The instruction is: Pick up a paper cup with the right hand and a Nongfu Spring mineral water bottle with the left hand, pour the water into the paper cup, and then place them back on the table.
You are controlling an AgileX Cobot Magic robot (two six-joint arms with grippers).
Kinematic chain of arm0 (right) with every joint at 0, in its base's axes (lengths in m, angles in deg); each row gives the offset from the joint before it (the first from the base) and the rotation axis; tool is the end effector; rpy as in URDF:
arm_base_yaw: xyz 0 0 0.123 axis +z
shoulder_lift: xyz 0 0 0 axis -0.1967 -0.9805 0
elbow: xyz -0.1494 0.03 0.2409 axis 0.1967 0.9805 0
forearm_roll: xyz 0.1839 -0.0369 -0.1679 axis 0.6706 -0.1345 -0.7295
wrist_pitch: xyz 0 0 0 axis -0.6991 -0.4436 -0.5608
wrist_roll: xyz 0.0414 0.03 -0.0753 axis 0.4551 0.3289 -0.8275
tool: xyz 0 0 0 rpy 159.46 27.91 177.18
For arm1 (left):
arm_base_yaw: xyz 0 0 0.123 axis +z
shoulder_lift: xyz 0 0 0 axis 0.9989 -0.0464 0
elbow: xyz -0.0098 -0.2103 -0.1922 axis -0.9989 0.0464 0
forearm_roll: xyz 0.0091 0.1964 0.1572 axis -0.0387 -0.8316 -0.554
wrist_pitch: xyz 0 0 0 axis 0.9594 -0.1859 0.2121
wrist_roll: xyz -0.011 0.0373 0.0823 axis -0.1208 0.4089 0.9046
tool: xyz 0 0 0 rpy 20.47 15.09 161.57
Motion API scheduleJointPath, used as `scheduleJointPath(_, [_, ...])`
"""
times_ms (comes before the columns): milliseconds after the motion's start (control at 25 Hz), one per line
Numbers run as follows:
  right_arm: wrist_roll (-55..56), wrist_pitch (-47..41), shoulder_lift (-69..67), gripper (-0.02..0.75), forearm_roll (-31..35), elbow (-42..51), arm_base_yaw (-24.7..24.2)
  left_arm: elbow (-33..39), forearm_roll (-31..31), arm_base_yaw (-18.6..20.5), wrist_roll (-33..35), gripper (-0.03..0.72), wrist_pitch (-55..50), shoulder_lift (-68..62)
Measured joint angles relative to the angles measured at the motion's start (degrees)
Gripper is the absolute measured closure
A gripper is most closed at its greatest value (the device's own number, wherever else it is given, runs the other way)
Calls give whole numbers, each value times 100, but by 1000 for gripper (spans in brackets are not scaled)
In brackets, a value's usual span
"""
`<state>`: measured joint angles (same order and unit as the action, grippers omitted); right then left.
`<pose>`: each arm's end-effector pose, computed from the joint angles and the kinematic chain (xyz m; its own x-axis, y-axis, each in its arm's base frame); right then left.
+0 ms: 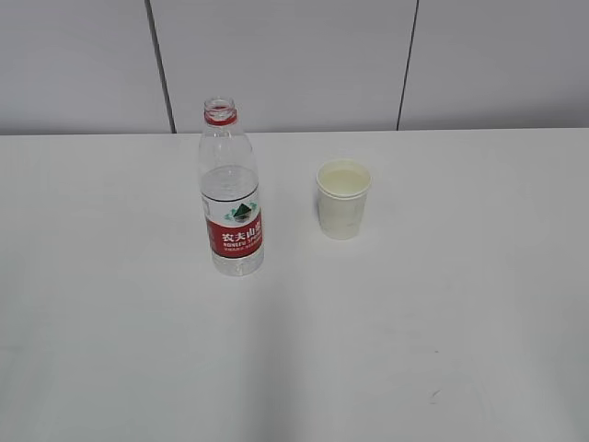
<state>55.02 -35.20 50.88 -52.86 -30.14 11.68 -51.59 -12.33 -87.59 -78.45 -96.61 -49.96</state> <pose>-0.0101 0.0032 0.2687 -0.5146 -0.0622 -0.8552 -0.0666 0.9973 -0.0325 -0.0103 -0.0033 0.2804 -0.4686 0.0486 -0.8821 0.0597 0.9979 0.0233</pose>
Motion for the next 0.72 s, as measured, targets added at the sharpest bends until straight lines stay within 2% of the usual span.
scheduleJointPath(720, [0, 0, 0, 150, 0, 0, 0, 0, 0, 0, 0, 210, 0, 0])
